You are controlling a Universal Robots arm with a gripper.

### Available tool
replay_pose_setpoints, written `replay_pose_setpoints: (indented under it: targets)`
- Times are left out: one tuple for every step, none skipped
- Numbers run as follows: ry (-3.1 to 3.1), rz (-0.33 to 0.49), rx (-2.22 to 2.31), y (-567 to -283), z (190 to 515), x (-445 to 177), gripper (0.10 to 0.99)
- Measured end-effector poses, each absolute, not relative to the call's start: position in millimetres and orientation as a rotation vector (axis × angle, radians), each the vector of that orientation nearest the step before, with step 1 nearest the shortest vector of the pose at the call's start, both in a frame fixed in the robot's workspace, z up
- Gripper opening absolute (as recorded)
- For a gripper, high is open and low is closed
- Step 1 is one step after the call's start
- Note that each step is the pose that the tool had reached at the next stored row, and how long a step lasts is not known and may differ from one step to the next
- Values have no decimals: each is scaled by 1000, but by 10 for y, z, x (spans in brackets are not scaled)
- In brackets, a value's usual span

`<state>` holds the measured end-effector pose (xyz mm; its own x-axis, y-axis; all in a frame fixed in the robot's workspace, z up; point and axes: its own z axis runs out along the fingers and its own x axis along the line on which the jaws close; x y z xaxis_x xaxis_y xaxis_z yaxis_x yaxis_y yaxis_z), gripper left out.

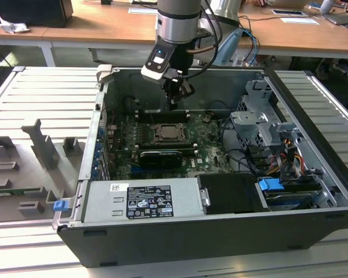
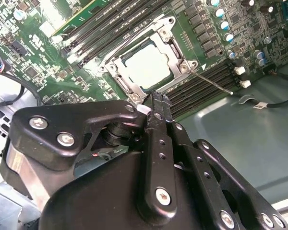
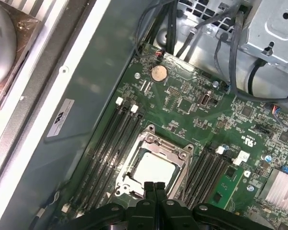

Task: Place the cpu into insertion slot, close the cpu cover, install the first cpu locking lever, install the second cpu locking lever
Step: 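Install the first cpu locking lever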

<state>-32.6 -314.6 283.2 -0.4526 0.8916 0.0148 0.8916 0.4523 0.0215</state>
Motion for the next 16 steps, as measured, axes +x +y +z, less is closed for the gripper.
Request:
replay_pose_setpoints:
  targets:
    - [-2682,-41,-1633,-3146,2832,-326,106]
    - [-2687,-41,-1624,-3146,2832,-326,106]
    - [-2692,-41,-1616,-3146,2832,-326,106]
    - [-2696,-41,-1608,-3146,2832,-326,106]
    - [-2701,-41,-1601,-3146,2832,-326,106]
    - [-2705,-41,-1594,-3146,2832,-326,106]
    - [-2710,-41,-1586,-3146,2832,-326,106]
    - [-2714,-41,-1579,-3146,2832,-326,106]
    - [-2719,-41,-1569,-3146,2832,-326,106]
    - [-2722,-41,-1563,-3146,2832,-326,106]
    - [-2729,-41,-1551,-3146,2832,-326,106]
    - [-2737,-41,-1537,-3146,2832,-326,106]
    - [-2753,-41,-1507,-3146,2832,-326,106]
    - [-2769,-41,-1477,-3146,2832,-326,106]
    - [-2786,-41,-1444,-3146,2832,-326,106]
    - [-2797,-40,-1422,-3147,2832,-326,106]
